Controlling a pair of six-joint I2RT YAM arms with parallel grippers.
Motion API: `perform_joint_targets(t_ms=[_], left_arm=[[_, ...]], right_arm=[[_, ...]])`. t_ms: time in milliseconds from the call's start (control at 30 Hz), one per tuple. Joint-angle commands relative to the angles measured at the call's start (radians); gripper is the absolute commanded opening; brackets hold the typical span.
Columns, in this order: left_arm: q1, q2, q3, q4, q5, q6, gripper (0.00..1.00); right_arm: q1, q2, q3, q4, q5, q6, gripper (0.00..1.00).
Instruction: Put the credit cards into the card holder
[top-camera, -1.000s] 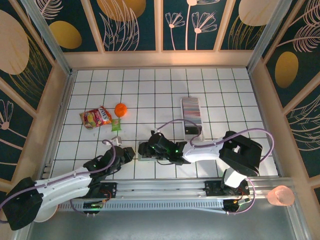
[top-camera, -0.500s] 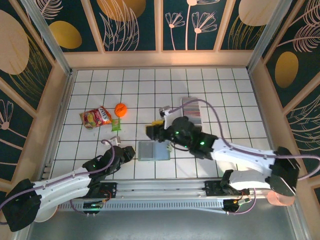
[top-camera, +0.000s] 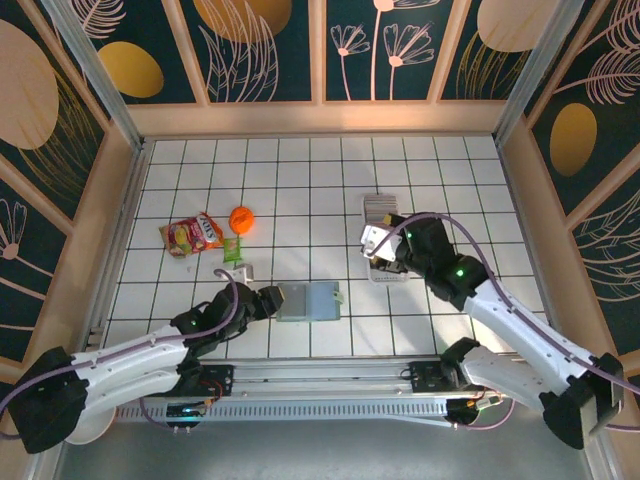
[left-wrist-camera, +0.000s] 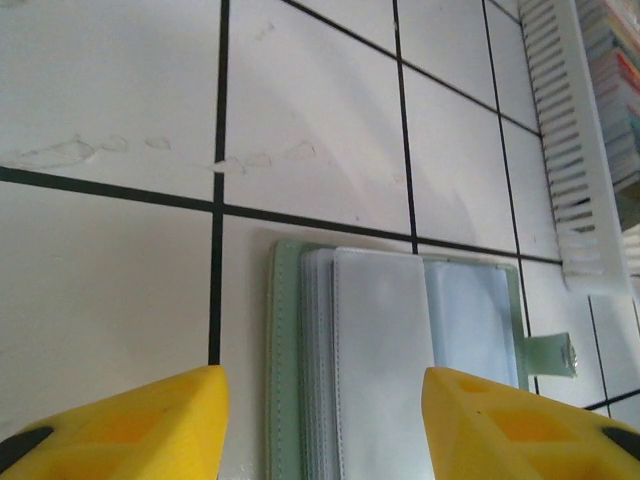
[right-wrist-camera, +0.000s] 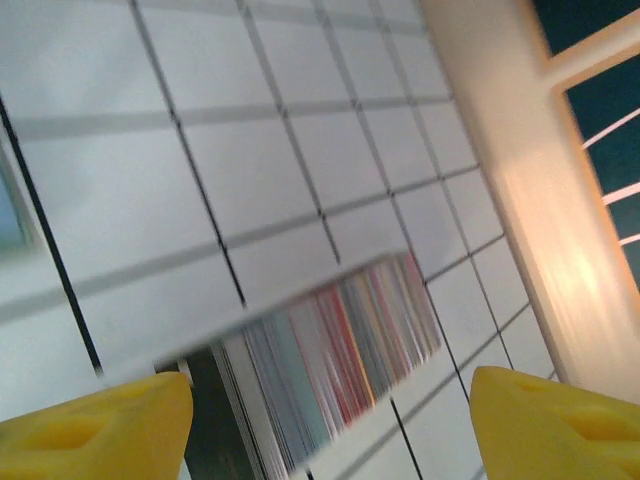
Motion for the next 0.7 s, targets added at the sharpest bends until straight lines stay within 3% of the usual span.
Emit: perform_joint_targets(t_ms=[0, 200, 367, 667], left_arm=[[-0.003, 0.030, 0.024, 0.026, 0.062, 0.046, 0.53], [-0.003, 0.059, 0.015, 0.039, 0.074, 0.054, 0.54], [-0.003, 0.053, -0.011, 0.059, 0.077, 0.051, 0.55], [-0.003, 0.026, -0.038, 0.059, 0.070, 0.049, 0.54]], right_arm=[[-0.058, 0.071, -0.018, -0.106, -0.047, -0.266, 0.74], [-0.106, 0.219, -0.061, 0.009, 0.022, -0.405, 0.75], [-0.103, 0.315, -0.058, 0.133, 0.074, -0.415, 0.76], [-0.094, 0.437, -0.005, 0.160, 0.098, -0.398, 0.77]])
